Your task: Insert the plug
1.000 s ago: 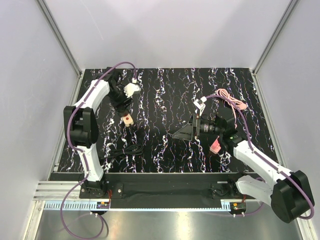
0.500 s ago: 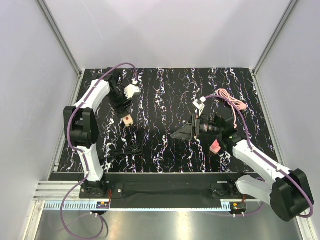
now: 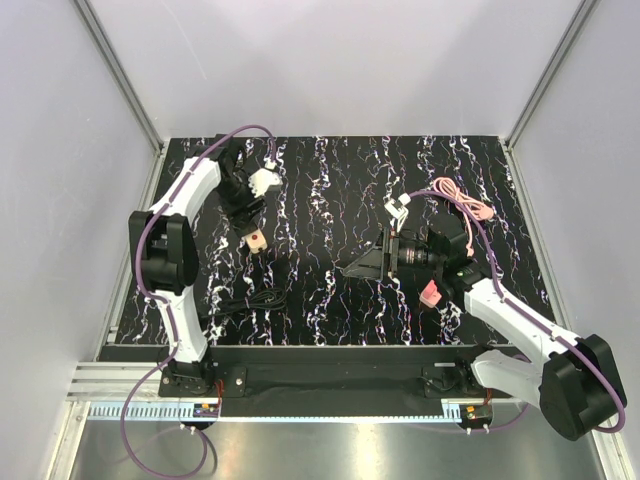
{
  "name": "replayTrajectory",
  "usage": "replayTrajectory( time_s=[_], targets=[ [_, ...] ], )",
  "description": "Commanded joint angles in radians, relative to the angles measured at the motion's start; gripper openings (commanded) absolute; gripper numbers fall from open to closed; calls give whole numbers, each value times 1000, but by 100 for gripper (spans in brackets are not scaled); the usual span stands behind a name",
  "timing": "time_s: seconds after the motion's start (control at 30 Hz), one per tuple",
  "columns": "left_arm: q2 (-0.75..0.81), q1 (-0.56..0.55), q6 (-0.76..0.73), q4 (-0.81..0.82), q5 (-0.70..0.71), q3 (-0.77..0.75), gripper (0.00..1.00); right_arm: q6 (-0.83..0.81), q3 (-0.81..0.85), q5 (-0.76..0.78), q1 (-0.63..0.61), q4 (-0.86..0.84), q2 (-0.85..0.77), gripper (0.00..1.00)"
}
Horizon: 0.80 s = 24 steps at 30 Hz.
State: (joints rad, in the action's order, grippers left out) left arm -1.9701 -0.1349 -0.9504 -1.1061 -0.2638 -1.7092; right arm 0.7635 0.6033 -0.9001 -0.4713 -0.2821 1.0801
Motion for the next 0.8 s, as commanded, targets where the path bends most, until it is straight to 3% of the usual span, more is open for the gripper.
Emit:
replayTrajectory(
  time_s=[0.0, 0.77],
  targets=[
    [-12, -5, -8, 0, 2, -56, 0, -12, 12, -2, -4, -28, -5, 100],
    [-16, -25, 25, -52, -12, -47, 0, -38, 24, -2, -4, 6, -5, 100]
  ],
)
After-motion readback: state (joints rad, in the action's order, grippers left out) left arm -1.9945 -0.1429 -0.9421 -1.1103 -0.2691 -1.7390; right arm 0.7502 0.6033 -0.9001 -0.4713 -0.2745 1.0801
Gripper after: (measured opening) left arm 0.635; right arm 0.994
